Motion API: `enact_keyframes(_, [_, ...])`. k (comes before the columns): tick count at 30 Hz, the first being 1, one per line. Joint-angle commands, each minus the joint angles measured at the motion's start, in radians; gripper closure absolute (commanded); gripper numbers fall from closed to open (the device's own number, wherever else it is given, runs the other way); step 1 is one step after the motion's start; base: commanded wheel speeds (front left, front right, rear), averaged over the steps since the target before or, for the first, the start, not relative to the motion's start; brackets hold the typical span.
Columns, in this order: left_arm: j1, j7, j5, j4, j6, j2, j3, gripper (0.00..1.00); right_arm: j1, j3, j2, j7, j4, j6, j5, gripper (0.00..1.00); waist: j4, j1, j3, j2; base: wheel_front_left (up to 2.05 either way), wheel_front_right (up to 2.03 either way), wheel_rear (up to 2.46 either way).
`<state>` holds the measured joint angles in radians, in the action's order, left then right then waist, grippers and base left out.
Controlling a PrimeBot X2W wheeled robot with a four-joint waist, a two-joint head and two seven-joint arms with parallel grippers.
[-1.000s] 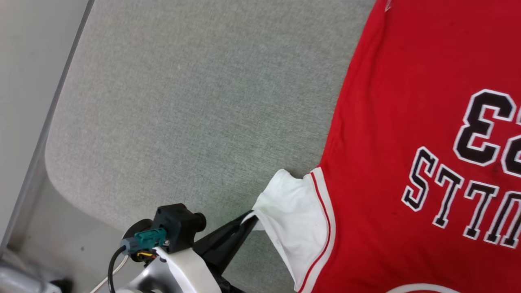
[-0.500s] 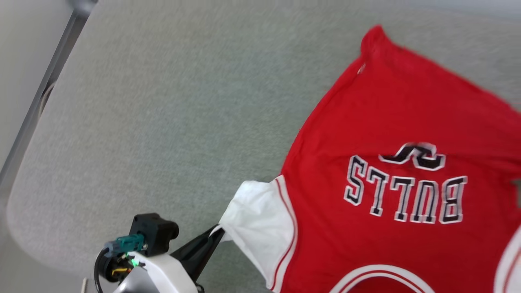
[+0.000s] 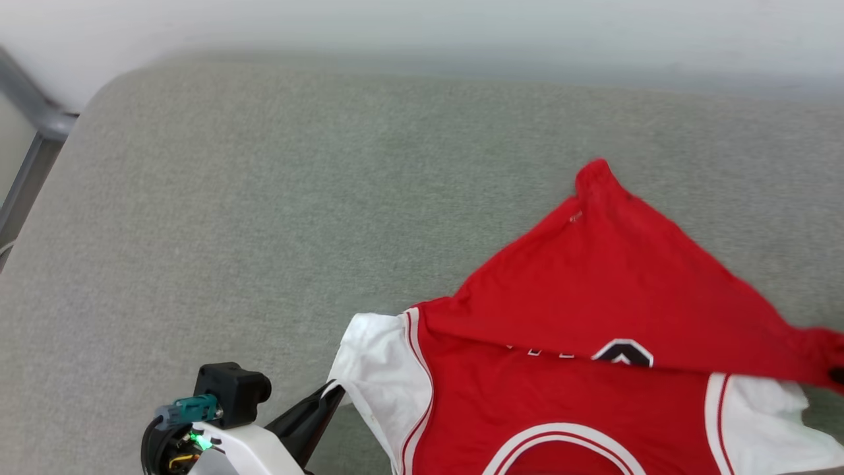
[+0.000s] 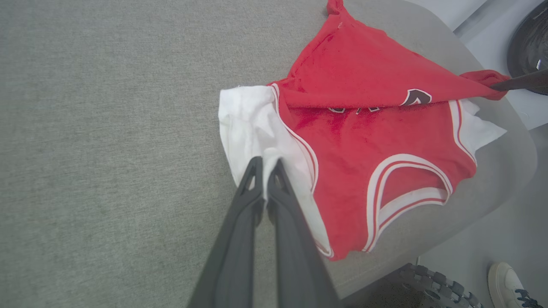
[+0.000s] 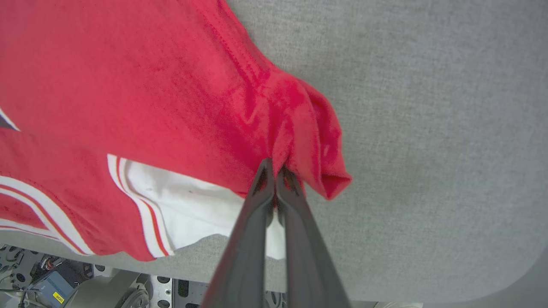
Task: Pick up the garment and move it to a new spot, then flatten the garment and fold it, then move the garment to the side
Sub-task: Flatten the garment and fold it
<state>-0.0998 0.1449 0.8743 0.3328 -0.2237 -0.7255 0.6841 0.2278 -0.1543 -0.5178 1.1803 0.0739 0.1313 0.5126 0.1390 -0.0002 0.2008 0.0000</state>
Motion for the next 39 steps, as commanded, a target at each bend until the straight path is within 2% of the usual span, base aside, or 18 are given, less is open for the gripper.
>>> enact_keyframes(1, [0.002, -0.009, -0.001, -0.007, 0.002, 0.008, 0.002, 1.0, -0.055, -0.016, 0.011, 0.003, -0.027, -0.001, -0.003, 1.0, -0.026, 0.0002, -0.025, 0.0, 0.0, 0.0, 0.0])
enact_keyframes(7, [-0.006, -0.018, -0.004, -0.028, 0.01, 0.022, 0.008, 1.0, -0.186, -0.069, 0.059, 0.011, -0.084, -0.001, -0.001, 1.0, -0.037, 0.0002, -0.04, 0.0, 0.0, 0.0, 0.0])
enact_keyframes(14, [-0.01, -0.026, -0.001, -0.04, 0.018, 0.032, 0.014, 1.0, -0.27, -0.068, 0.099, -0.005, -0.091, -0.001, -0.016, 1.0, -0.037, 0.0002, -0.045, 0.0, 0.0, 0.0, 0.0])
enact_keyframes(15, [-0.011, -0.027, -0.001, -0.04, 0.018, 0.031, 0.013, 1.0, -0.267, -0.069, 0.102, -0.013, -0.092, -0.001, -0.012, 0.6, -0.037, 0.0002, -0.044, 0.0, 0.0, 0.0, 0.0])
enact_keyframes(16, [-0.011, -0.026, 0.0, -0.04, 0.018, 0.031, 0.013, 1.0, -0.261, -0.072, 0.106, -0.011, -0.089, -0.001, -0.006, 0.0, -0.036, 0.0002, -0.044, 0.0, 0.0, 0.0, 0.0])
enact_keyframes(22, [-0.019, -0.022, -0.004, -0.036, 0.019, 0.025, 0.011, 1.0, -0.207, -0.053, 0.077, -0.017, -0.129, -0.001, 0.031, 0.0, -0.028, 0.0002, -0.041, 0.0, 0.0, 0.0, 0.0])
enact_keyframes(29, [-0.031, -0.031, -0.01, -0.022, 0.02, 0.028, 0.01, 1.0, -0.062, -0.028, 0.051, 0.015, -0.214, -0.001, 0.068, 0.0, 0.007, 0.0002, -0.012, 0.0, 0.0, 0.0, 0.0])
enact_keyframes(33, [-0.047, -0.033, -0.017, -0.015, 0.028, 0.036, 0.012, 1.0, 0.048, -0.001, 0.062, 0.034, -0.228, -0.001, 0.061, 0.0, 0.041, 0.0002, 0.028, 0.0, 0.0, 0.0, 0.0])
enact_keyframes(34, [-0.063, -0.032, -0.024, -0.014, 0.034, 0.045, 0.018, 1.0, 0.126, 0.031, 0.077, 0.043, -0.216, -0.001, 0.025, 0.0, 0.074, 0.0002, 0.065, 0.0, 0.0, 0.0, 0.0])
enact_keyframes(39, [-0.096, -0.032, -0.031, -0.027, 0.051, 0.068, 0.031, 1.0, 0.235, 0.055, 0.107, 0.062, -0.145, -0.001, -0.039, 0.0, 0.139, 0.0002, 0.127, 0.0, 0.0, 0.0, 0.0])
